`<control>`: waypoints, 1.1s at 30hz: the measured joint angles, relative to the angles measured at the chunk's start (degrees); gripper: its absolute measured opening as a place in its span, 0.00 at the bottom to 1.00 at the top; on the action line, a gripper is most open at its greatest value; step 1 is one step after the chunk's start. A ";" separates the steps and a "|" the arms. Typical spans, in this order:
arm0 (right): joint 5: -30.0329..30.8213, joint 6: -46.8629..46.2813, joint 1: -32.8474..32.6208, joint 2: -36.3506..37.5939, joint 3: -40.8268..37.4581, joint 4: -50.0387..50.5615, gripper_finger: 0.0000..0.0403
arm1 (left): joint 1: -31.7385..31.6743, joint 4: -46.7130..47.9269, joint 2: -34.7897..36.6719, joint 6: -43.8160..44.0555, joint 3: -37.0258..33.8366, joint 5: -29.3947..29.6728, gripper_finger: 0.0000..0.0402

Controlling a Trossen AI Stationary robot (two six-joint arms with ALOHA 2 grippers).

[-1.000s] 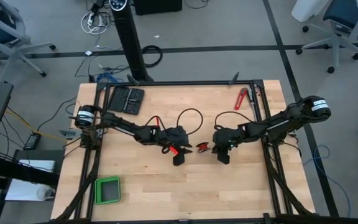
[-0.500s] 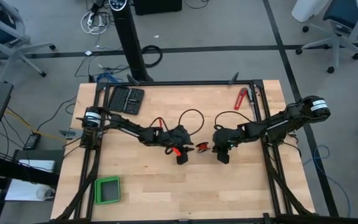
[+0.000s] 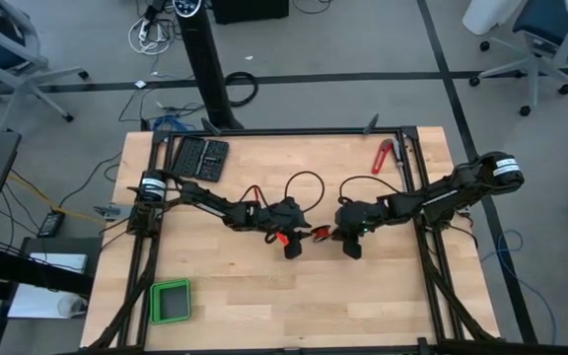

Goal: Coil cords
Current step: Uncoil the red wire from the black spool

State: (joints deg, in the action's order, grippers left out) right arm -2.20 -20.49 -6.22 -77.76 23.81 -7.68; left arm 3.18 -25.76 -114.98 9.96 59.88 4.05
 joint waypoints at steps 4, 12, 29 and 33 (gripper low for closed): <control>0.00 0.81 0.02 0.02 0.00 -1.87 0.19 | 0.00 -0.70 0.09 -2.50 0.11 1.57 0.33; 0.00 1.57 0.02 0.02 0.00 -4.00 0.19 | 0.02 -0.98 0.09 -2.49 0.11 1.69 0.33; -0.67 2.12 0.02 0.04 0.00 -7.03 0.19 | 0.18 3.79 -1.55 0.10 2.53 -0.44 0.01; -1.65 2.07 0.06 2.16 0.00 -4.58 0.19 | 0.28 7.18 -1.16 -1.67 3.15 2.29 0.01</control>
State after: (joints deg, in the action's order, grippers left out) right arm -3.85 -18.41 -6.16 -75.59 23.81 -12.27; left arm 3.46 -18.58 -116.14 8.29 63.02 6.34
